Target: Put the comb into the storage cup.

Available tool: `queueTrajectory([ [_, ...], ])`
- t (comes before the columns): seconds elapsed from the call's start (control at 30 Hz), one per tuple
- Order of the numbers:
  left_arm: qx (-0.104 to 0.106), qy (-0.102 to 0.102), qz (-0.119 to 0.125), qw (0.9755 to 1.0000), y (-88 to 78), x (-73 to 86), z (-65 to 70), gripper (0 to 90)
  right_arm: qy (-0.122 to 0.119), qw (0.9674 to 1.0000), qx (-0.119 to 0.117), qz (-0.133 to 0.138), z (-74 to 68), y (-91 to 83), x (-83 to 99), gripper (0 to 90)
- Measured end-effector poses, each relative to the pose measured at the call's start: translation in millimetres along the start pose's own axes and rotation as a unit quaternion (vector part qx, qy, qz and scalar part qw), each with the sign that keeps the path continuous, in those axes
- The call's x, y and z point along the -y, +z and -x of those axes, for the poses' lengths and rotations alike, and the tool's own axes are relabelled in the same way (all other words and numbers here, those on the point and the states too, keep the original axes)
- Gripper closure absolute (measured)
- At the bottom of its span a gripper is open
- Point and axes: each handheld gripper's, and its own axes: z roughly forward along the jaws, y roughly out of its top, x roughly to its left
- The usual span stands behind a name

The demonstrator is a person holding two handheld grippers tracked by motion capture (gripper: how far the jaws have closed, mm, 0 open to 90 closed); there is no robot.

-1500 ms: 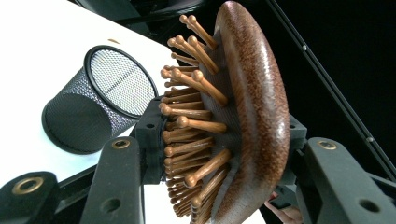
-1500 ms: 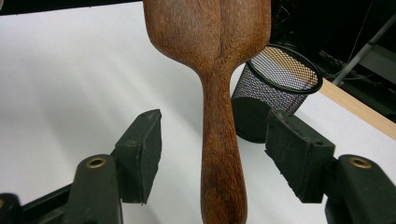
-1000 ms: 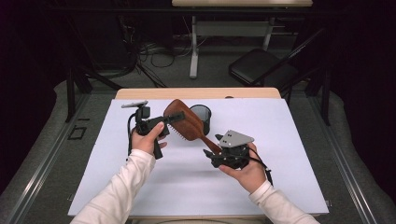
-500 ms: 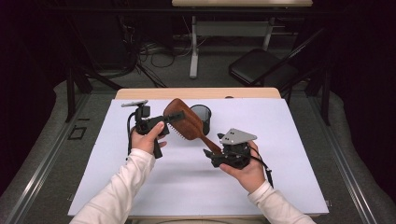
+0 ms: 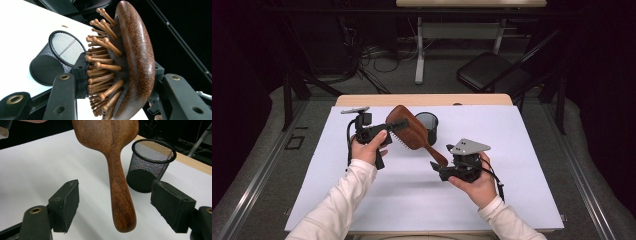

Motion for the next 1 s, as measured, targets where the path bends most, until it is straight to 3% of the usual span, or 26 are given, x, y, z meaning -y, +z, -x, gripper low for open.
queueTrajectory([
  [0.57,-0.021,0.024,0.001,0.9995,-6.7,-7.1,6.6,50.7,0.005,0.9999,0.010,0.009,2.1,-6.3,2.1,22.6],
  [1.0,-0.041,0.058,0.004,0.9974,-11.1,-12.9,11.4,50.5,0.011,0.9998,0.012,0.007,2.3,-9.3,5.4,19.7],
])
